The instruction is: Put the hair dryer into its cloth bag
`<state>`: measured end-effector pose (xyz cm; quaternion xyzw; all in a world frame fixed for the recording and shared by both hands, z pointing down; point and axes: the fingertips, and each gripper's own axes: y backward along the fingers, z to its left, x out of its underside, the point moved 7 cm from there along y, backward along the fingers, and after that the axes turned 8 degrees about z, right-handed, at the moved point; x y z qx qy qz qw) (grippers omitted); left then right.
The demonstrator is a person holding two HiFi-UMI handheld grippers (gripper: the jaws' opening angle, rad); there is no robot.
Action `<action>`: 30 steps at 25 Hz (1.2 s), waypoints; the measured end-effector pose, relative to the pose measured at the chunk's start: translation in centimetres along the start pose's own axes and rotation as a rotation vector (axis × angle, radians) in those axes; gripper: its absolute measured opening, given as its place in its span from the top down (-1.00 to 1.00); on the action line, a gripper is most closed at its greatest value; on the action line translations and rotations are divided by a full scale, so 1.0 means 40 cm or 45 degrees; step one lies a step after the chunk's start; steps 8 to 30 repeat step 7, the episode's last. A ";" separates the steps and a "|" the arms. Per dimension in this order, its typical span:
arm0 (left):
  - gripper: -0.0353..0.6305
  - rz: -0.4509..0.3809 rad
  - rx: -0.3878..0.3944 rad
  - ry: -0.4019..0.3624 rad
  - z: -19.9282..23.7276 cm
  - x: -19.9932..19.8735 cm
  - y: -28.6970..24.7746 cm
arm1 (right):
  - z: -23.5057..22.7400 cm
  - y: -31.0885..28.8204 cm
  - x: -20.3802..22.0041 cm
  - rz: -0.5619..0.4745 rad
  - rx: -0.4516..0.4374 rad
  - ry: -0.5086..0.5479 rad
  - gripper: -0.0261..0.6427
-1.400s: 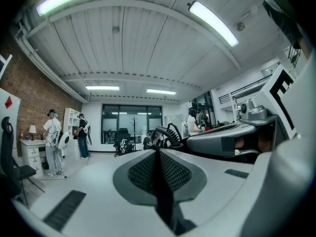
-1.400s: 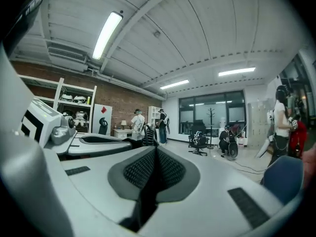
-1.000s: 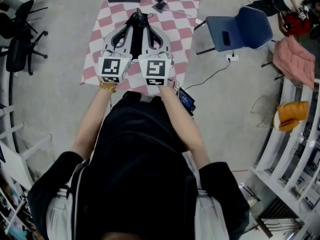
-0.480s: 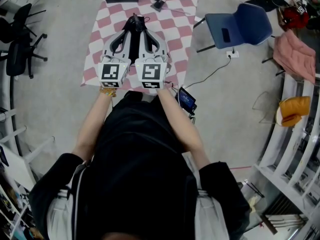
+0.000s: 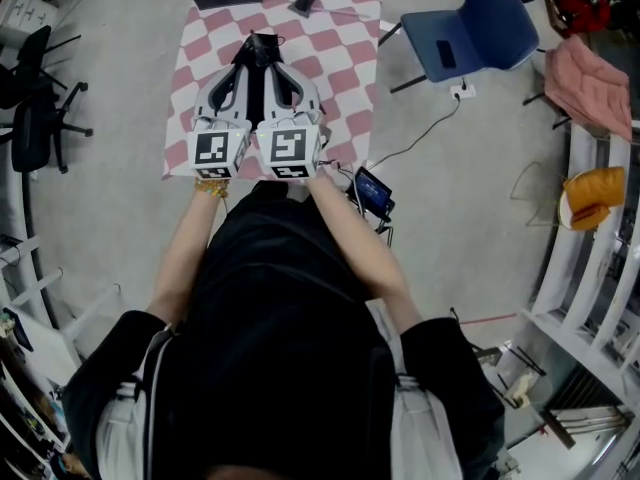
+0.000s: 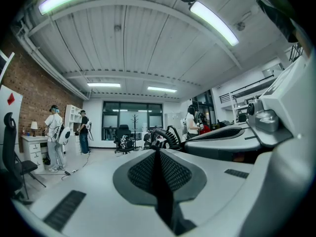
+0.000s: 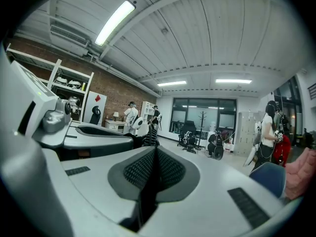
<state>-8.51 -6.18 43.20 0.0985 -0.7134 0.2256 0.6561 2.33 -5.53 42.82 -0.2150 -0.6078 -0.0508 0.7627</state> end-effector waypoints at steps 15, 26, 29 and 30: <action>0.81 -0.005 -0.002 -0.007 0.001 0.001 0.000 | 0.000 -0.006 -0.001 0.004 0.003 0.008 0.85; 0.81 -0.005 -0.002 -0.007 0.001 0.001 0.000 | 0.000 -0.006 -0.001 0.004 0.003 0.008 0.85; 0.81 -0.005 -0.002 -0.007 0.001 0.001 0.000 | 0.000 -0.006 -0.001 0.004 0.003 0.008 0.85; 0.81 -0.005 -0.002 -0.007 0.001 0.001 0.000 | 0.000 -0.006 -0.001 0.004 0.003 0.008 0.85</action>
